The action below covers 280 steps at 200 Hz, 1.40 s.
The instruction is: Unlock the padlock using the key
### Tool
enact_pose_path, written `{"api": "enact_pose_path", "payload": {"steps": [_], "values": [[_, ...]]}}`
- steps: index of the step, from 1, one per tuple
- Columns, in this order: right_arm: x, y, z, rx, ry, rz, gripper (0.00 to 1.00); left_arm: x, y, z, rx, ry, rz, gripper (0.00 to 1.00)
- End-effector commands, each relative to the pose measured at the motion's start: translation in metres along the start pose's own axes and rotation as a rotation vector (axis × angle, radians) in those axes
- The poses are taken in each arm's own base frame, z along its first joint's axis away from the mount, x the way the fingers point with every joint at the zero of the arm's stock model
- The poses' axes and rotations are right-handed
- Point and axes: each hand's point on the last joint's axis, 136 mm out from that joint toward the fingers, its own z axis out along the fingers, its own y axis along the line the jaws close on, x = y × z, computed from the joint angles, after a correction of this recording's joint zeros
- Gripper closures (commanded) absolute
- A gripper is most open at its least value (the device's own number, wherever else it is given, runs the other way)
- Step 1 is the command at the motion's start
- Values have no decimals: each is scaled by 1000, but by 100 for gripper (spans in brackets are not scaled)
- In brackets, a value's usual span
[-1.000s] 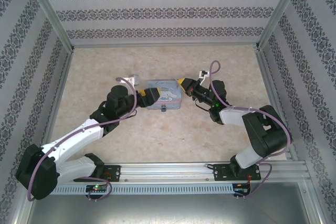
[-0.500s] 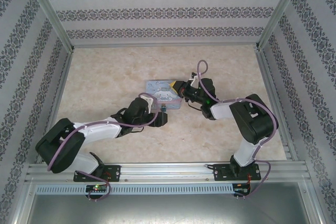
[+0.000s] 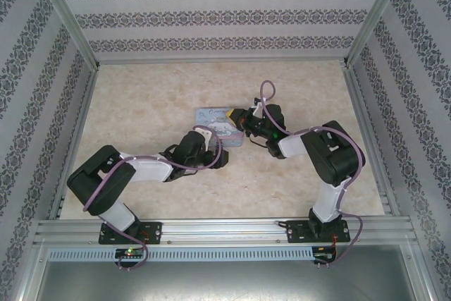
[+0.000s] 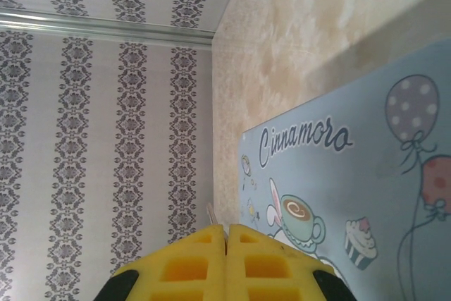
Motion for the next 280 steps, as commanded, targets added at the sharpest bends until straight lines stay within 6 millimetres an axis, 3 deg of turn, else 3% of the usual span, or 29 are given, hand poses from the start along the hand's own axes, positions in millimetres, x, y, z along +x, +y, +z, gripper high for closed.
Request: {"api": "enact_pose_path", "payload": {"steps": [1,122,280], "values": [[-7,13,6,-45,-15,-19,100,-22,-13,6,22,-79,53,22],[-8,-9,10,-20,-13,7,100,-21,0,33,-14,-100,68,25],[-9,-24,11,6,-17,27,100,-57,-38,37,176,-229,-79,27]]}}
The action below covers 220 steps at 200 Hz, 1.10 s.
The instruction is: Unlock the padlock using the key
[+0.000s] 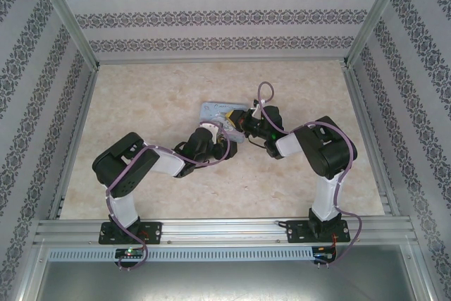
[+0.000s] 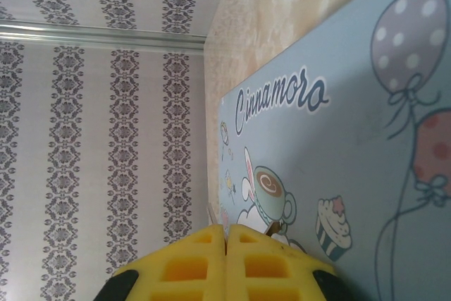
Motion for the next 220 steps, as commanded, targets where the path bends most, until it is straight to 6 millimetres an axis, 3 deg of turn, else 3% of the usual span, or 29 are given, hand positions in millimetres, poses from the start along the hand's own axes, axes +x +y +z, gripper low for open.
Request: {"api": "enact_pose_path", "payload": {"steps": [1,134,220], "values": [[-5,-6,2,5,-11,4,100,-21,-27,1,105,-80,-40,27],[-5,-10,-1,8,-19,13,100,-19,-25,5,206,-167,-284,28],[-6,-10,-2,4,-25,14,100,-27,-28,-10,244,-249,-376,34]]}}
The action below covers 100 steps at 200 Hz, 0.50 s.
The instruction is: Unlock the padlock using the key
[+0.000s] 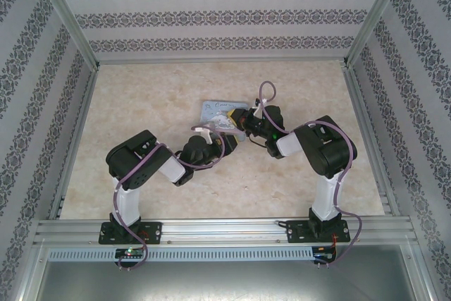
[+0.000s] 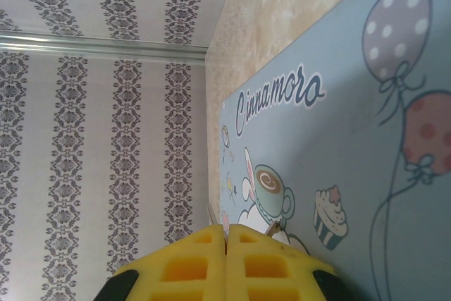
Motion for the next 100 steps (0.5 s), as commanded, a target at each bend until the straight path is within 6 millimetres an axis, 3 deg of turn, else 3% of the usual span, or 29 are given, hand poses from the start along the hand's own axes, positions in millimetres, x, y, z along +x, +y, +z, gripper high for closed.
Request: {"api": "enact_pose_path", "payload": {"steps": [1,65,100], "values": [[1,-10,0,10,-1,14,100,-7,-19,-2,74,-56,-28,34],[1,-14,0,13,-3,23,100,1,9,5,-5,-60,-62,39],[1,-14,0,12,-3,23,100,3,18,6,-29,-65,-70,49]]}}
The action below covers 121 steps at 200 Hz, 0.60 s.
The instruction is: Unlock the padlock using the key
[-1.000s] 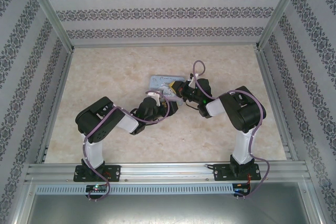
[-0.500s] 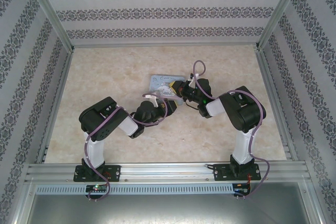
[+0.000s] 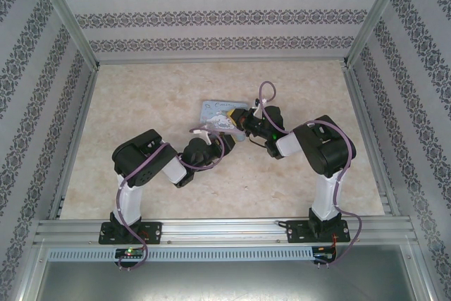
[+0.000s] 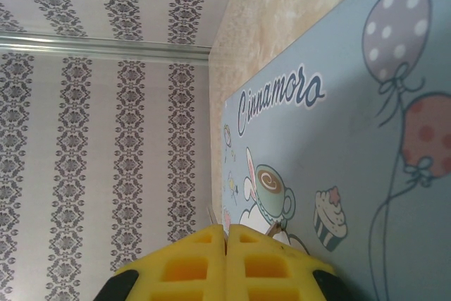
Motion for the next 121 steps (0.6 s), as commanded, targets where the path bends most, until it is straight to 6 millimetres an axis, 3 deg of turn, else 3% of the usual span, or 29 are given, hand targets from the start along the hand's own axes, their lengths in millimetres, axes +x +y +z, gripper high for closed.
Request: {"api": "enact_pose_path", "payload": {"steps": [1,87,121], "values": [[1,-15,-1,25,-1,19,100,5,4,2,-6,-10,-16,49],[-1,-13,-2,20,-3,19,100,4,9,3,-25,-18,-24,75],[-8,4,-4,-13,-6,4,100,3,8,3,-22,-17,-40,86]]}}
